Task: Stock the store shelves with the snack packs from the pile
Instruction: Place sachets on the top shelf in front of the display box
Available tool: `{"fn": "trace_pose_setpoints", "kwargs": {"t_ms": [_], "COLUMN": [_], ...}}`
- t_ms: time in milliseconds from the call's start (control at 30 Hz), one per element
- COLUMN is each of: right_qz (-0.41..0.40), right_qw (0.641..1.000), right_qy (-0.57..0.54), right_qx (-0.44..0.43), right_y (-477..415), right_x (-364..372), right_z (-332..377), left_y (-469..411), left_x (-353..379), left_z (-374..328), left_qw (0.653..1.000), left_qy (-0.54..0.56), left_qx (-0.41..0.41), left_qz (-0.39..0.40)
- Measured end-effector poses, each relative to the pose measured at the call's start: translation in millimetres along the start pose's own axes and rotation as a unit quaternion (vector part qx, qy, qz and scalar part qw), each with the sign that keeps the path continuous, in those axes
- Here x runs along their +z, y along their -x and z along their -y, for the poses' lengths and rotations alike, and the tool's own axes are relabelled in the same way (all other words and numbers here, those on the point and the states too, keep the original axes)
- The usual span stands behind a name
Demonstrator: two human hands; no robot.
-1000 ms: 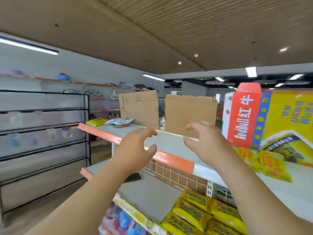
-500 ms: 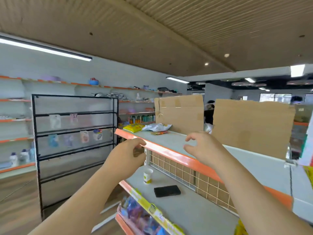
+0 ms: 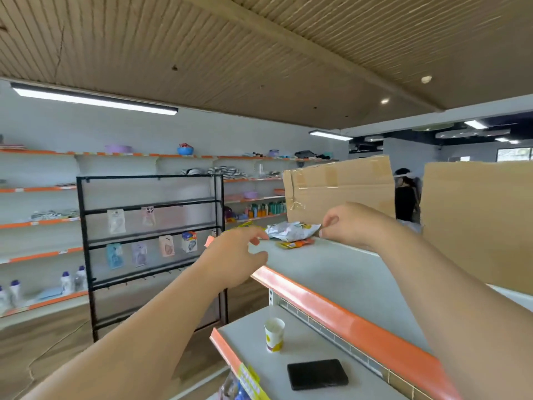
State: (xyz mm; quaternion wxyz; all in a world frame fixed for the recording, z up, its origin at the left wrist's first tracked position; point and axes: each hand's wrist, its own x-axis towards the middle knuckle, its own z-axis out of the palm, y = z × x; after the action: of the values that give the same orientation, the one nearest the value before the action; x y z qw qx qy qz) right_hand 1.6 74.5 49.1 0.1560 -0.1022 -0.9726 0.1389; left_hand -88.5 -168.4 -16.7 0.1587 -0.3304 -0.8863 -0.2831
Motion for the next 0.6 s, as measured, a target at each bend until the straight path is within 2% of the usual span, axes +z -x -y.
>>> {"fn": "trace_pose_setpoints", "kwargs": {"t_ms": [300,600], "right_qz": [0.063,0.139], "right_qw": [0.996,0.973], "right_qy": [0.067,0.174], "right_qx": [-0.004,0.064], "right_y": [-97,-153], "right_x": [18,42], "right_z": [-11,-20], "left_y": [-96,-201], "left_x": [46,111], "left_z": [21,65], "left_qw": [1.0,0.995], "left_qy": [0.003,0.043], "left_qx": [0.008,0.07], "left_qz": [0.008,0.056]}}
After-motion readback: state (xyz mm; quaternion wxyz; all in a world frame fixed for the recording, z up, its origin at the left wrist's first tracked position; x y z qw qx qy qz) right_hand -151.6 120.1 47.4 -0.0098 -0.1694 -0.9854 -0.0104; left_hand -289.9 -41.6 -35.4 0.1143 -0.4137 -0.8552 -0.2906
